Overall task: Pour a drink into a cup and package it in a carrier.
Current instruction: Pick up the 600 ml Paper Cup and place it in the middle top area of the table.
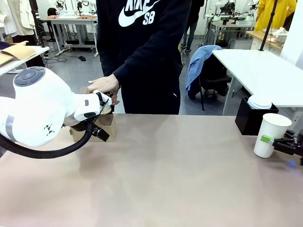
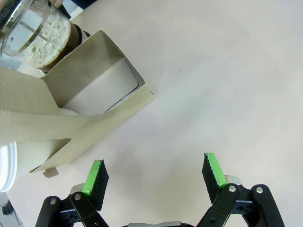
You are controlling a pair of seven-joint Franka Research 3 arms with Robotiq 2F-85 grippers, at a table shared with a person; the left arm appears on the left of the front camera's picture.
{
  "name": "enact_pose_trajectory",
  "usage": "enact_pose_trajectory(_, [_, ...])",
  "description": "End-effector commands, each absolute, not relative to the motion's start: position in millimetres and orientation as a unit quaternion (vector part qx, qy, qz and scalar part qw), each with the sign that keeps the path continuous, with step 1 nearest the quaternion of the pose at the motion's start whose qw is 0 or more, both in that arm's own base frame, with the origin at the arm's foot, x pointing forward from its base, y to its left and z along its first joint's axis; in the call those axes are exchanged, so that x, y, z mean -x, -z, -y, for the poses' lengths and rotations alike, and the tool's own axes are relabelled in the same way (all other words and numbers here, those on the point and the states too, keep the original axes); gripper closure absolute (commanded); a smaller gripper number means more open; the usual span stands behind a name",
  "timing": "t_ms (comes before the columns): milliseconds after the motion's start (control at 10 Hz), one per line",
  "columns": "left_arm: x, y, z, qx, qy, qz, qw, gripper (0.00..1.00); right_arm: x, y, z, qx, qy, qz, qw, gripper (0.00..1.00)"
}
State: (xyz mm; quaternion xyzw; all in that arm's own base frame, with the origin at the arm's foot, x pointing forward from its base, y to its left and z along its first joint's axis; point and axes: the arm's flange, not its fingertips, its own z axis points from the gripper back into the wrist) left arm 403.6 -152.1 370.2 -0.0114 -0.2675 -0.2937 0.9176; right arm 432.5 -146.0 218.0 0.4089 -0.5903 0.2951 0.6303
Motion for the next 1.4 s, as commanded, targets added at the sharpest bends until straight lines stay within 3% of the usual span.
enact_pose_trajectory(0, [-404,-370,152,0.012,0.294,0.268,0.918,0.0,-434,-218,143,-0.403,-0.3,0.595,0.627,0.2])
enact_pose_trajectory(200, [-404,-370,152,0.012,0.294,0.268,0.918,0.0,-432,-218,147,-0.409,-0.294,0.591,0.631,0.16])
enact_pose_trajectory(300, [-404,-370,152,0.012,0.294,0.268,0.918,0.0,-420,-231,142,-0.41,-0.302,0.592,0.624,0.19])
enact_pose_trajectory(400, [-404,-370,152,0.012,0.294,0.268,0.918,0.0,-413,-251,133,-0.427,-0.256,0.592,0.634,0.19])
enact_pose_trajectory(800, [-404,-370,152,0.012,0.294,0.268,0.918,0.0,-400,-352,44,-0.368,-0.252,0.601,0.663,0.19])
enact_pose_trajectory(1000, [-404,-370,152,0.012,0.294,0.268,0.918,0.0,-430,-375,-31,-0.343,-0.261,0.616,0.66,0.19])
enact_pose_trajectory(1300, [-404,-370,152,0.012,0.294,0.268,0.918,0.0,-492,-356,-119,-0.328,-0.266,0.643,0.638,0.19])
